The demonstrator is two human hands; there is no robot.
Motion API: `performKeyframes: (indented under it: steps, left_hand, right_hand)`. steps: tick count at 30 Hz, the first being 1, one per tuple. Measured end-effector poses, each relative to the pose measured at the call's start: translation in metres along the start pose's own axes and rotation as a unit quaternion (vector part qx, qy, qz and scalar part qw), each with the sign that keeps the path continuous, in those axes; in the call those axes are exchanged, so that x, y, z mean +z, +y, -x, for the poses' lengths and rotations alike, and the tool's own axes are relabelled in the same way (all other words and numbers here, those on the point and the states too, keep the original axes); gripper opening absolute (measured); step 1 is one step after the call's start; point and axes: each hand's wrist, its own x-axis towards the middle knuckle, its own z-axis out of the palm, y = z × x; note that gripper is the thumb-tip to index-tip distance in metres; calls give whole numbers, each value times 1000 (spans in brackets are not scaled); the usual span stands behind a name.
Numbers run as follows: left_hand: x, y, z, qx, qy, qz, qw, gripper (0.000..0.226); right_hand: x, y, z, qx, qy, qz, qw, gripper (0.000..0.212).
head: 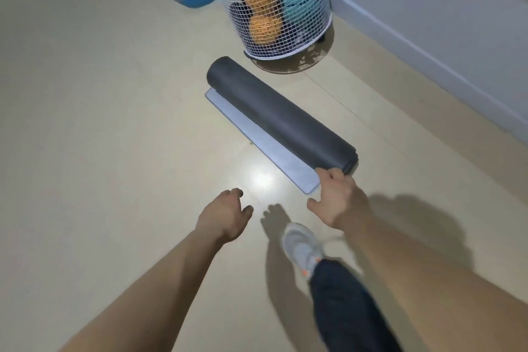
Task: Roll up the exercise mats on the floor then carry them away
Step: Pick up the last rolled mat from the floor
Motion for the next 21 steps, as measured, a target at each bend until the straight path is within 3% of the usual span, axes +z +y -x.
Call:
performKeyframes:
  steps: [6,15,18,21]
  left_hand:
    - [-67,-52,-115,39,-9,-10,999,54]
    - [-118,-87,-298,88,-10,-77,993,53]
    - [-124,-74,-348,133,37,-72,988,54]
    - [-125,-50,-392,210,136,-81,965,51]
  right_hand:
    - [7,-52,-116,87,-16,-23,996,76]
    - [22,-81,-289,149,52,-22,987,64]
    - [31,-63,-322,166,50,-3,985,68]
    - [45,-48,-339,191,10,-15,982,77]
